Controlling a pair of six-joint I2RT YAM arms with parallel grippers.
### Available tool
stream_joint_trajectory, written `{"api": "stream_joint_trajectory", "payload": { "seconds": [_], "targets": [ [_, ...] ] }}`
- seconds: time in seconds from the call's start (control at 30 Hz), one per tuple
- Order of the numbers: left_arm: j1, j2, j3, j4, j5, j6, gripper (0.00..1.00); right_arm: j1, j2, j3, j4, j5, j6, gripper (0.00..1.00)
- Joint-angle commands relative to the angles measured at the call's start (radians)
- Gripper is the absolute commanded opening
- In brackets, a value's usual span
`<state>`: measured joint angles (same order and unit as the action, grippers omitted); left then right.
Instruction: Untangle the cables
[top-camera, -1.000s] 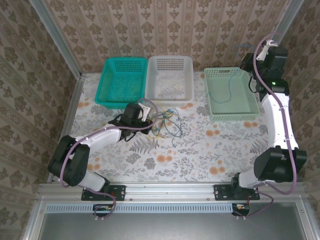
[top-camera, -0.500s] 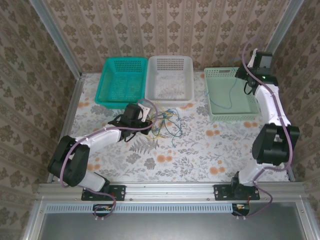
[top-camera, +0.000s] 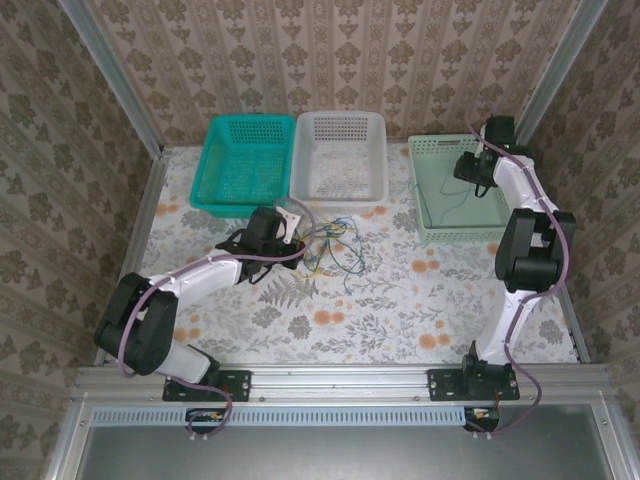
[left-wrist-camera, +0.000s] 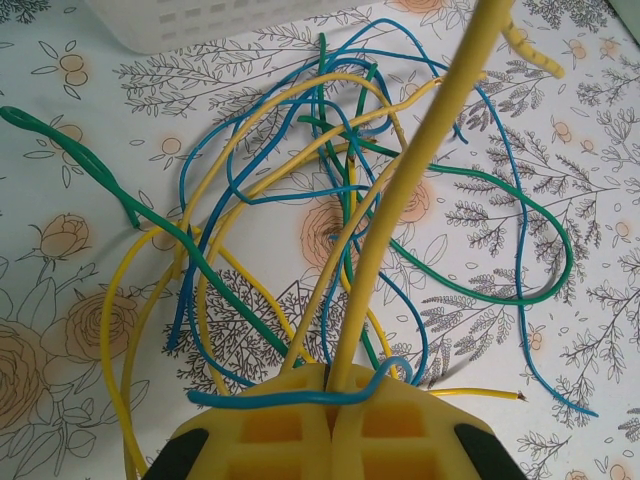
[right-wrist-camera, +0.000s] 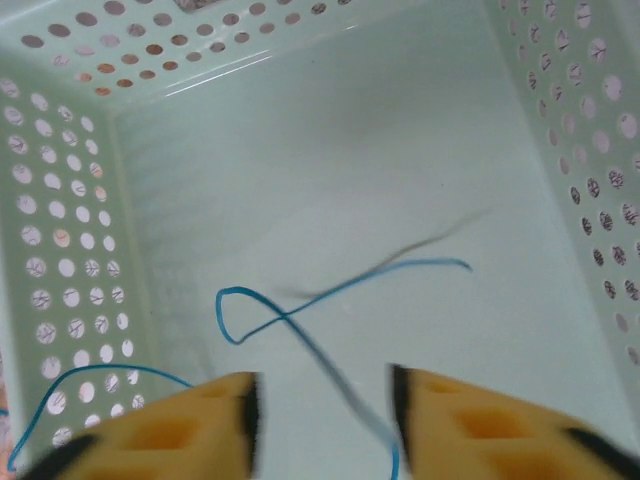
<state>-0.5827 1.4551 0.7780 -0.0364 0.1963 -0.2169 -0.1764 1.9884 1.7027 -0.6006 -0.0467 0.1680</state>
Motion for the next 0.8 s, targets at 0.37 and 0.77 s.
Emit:
{"api": "stream_joint_trajectory", "payload": {
  "seconds": [0.37, 0.77],
  "targets": [
    [-0.014, -0.025, -0.007, 0.016, -0.009, -0.019, 0.0, 0.129, -0.091, 0.029, -0.028, 0.27, -0.138, 0.89],
    [-0.017, -0.033, -0.022, 0.013, -0.018, -0.016, 0.0, 0.16, -0.006, 0.023, -0.038, -0.118, -0.084, 0.72]
  ]
}}
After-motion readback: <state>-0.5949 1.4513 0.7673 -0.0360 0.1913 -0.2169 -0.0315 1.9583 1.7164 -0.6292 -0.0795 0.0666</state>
